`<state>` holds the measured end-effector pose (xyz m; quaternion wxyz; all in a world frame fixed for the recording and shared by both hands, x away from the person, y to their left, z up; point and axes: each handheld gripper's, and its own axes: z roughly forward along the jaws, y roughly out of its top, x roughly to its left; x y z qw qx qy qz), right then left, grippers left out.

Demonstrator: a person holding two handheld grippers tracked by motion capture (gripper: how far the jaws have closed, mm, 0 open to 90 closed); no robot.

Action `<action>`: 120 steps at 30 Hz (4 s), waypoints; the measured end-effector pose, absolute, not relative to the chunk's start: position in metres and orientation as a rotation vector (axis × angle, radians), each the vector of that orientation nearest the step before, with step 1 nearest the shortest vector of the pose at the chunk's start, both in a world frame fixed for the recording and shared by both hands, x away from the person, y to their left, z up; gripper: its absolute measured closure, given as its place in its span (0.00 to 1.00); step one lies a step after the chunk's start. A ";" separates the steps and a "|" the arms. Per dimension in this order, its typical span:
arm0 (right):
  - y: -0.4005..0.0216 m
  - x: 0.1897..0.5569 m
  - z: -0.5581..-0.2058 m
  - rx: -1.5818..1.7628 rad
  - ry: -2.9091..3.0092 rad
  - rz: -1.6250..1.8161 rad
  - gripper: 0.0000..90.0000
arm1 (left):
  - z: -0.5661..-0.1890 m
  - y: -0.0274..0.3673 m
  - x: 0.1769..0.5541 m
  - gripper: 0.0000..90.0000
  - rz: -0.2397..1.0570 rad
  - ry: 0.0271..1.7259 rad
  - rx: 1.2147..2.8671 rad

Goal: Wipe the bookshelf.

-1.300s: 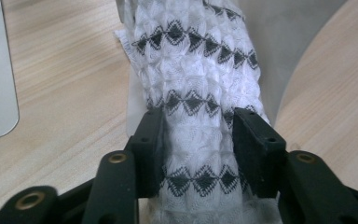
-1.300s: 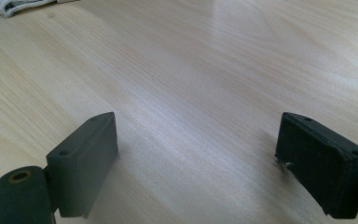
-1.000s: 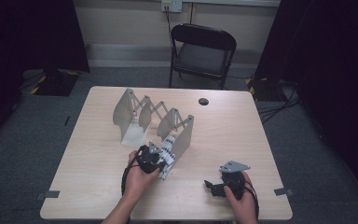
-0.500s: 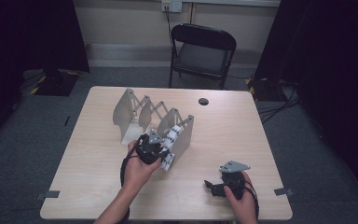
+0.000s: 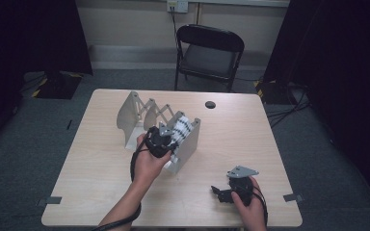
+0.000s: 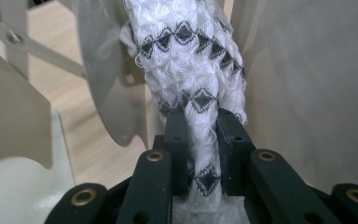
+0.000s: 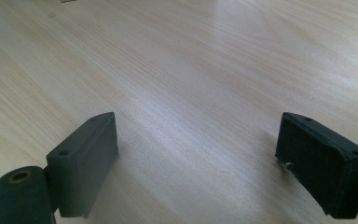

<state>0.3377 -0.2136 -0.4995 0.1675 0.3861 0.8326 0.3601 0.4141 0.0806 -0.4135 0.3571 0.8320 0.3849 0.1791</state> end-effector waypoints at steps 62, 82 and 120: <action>-0.214 0.338 -0.500 1.098 2.369 1.024 0.13 | -0.431 0.071 0.413 0.85 0.334 0.983 2.190; -0.214 0.338 -0.499 1.099 2.369 1.024 0.13 | -0.465 0.084 0.404 0.85 0.285 1.040 2.237; -0.213 0.337 -0.500 1.100 2.364 1.023 0.13 | -0.429 0.069 0.409 0.85 0.300 0.908 2.163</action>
